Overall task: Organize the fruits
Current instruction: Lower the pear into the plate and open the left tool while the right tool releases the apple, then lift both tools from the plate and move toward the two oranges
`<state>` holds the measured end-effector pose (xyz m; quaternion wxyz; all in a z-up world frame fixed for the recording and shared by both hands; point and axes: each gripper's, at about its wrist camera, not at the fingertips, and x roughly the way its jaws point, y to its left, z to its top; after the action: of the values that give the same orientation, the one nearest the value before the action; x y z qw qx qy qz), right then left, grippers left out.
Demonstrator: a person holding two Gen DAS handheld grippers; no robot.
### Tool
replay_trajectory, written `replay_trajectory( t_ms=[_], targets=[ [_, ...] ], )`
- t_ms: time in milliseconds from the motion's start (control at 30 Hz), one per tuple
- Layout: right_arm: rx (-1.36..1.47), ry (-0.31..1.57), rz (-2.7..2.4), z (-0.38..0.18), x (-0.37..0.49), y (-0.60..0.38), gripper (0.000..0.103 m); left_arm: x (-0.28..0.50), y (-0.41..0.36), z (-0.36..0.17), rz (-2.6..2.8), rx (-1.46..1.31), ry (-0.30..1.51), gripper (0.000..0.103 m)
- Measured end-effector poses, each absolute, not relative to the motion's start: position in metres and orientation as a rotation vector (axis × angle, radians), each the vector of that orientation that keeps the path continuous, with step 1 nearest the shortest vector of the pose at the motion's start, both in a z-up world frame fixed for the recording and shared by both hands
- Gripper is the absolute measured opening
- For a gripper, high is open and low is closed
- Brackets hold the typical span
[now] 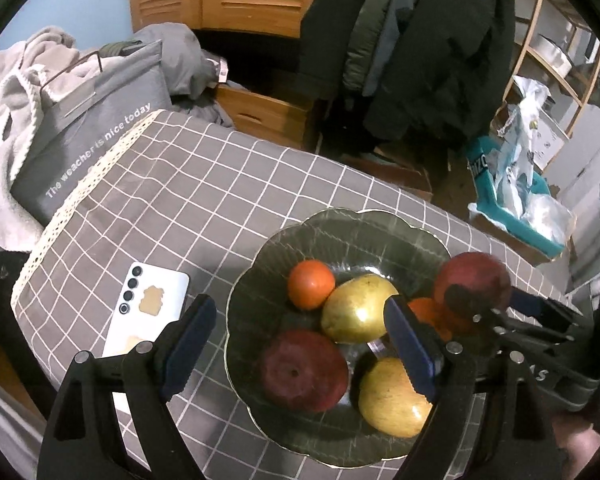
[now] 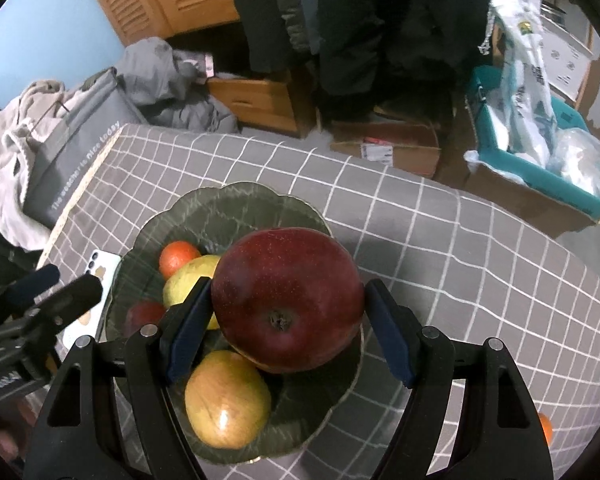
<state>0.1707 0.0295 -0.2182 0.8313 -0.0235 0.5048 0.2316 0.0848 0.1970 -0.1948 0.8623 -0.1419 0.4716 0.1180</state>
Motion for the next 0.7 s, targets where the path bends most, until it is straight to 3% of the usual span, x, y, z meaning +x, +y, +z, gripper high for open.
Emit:
replay_trajectory(
  t_ms=[700],
  targets=[
    [-0.033,1.024,0.465,-0.201,0.173,0.019,0.077,0.081,0.193,-0.184,0.234,-0.293,0.969,0.087]
  ],
)
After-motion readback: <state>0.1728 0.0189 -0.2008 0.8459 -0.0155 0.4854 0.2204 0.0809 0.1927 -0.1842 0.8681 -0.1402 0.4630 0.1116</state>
